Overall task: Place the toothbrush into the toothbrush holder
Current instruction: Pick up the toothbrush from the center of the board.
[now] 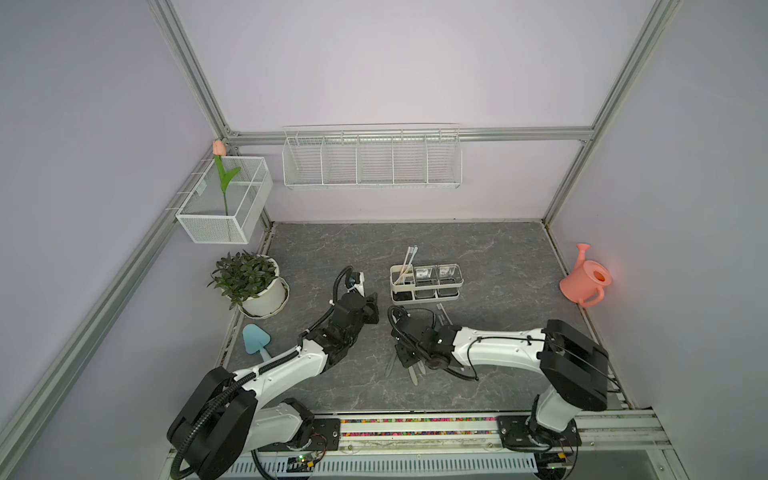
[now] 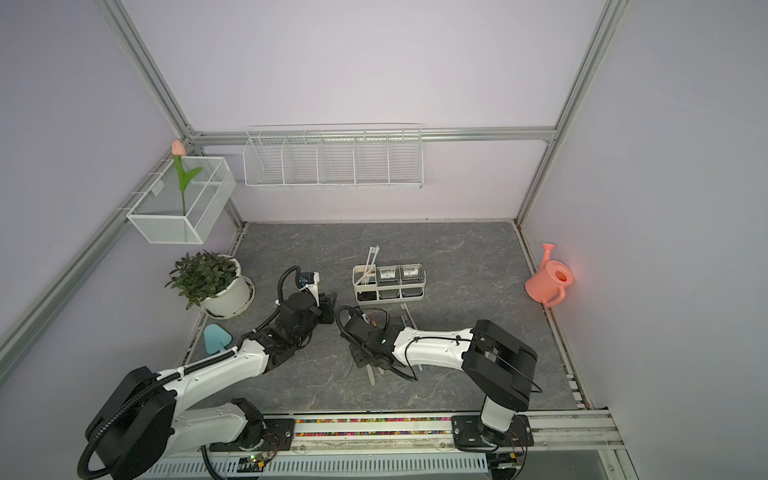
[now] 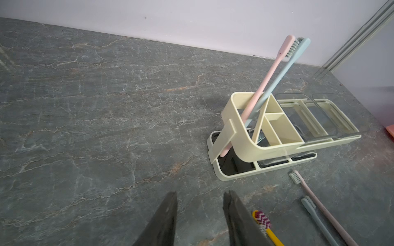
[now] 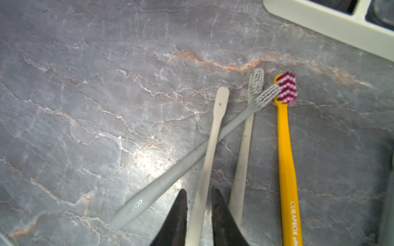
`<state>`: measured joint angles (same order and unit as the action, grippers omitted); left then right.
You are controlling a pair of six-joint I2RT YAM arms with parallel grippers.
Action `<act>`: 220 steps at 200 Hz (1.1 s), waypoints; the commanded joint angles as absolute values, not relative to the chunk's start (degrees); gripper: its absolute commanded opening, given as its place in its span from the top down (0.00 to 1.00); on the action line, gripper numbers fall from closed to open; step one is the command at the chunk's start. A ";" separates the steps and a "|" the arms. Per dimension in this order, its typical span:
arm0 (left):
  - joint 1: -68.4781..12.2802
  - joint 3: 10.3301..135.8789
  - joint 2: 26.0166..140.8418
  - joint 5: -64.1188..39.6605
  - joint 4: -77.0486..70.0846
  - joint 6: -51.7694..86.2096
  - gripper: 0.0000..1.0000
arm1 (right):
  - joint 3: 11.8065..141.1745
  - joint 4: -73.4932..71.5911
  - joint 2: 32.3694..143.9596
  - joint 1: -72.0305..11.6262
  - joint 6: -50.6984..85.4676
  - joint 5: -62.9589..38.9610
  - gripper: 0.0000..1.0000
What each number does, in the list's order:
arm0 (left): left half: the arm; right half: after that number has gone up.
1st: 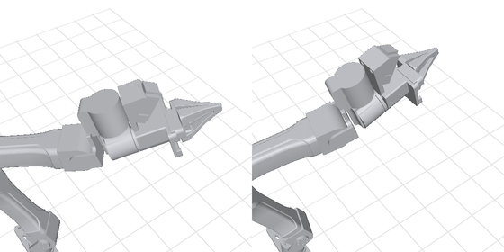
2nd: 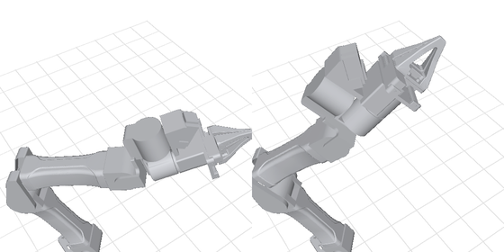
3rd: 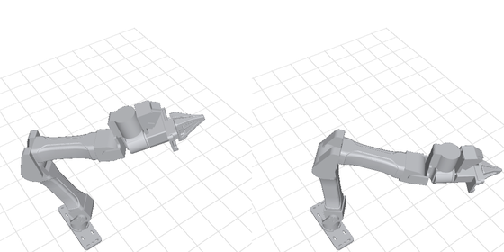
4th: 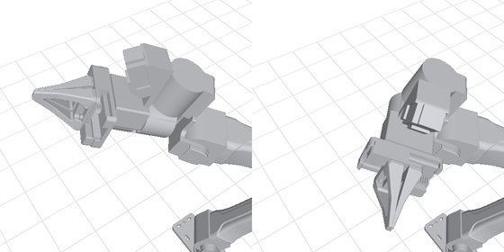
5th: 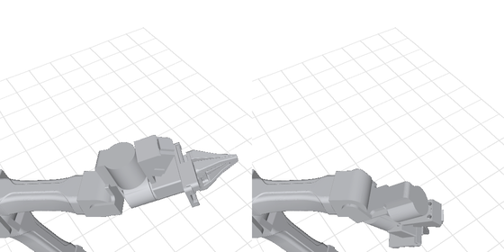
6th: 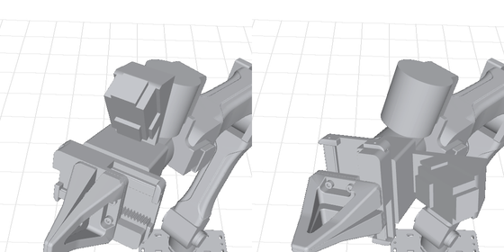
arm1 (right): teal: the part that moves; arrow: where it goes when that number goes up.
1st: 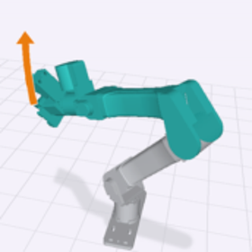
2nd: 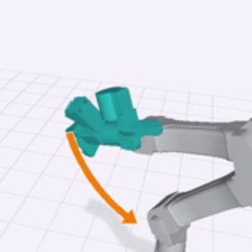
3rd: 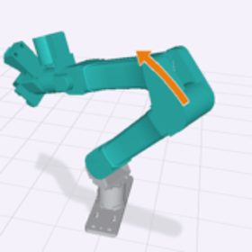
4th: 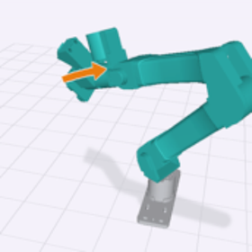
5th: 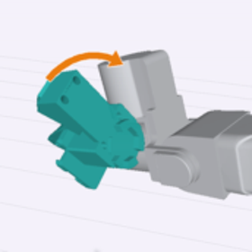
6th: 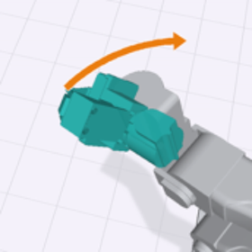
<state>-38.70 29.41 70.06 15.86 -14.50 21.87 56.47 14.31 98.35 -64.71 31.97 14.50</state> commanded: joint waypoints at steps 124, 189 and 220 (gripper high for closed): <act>-38.85 29.18 69.17 17.27 -14.76 22.68 0.59 | 60.91 20.35 105.21 -64.84 32.07 14.22 0.93; -38.85 29.31 69.44 16.83 -15.01 22.62 0.59 | 57.69 17.21 99.35 -64.84 33.17 16.54 0.93; -38.89 30.10 70.62 15.01 -14.85 23.74 0.58 | 54.04 12.29 94.01 -64.79 32.69 19.35 0.93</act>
<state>-38.70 29.41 70.06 16.25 -14.52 21.89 56.51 16.97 98.83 -64.71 31.86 16.14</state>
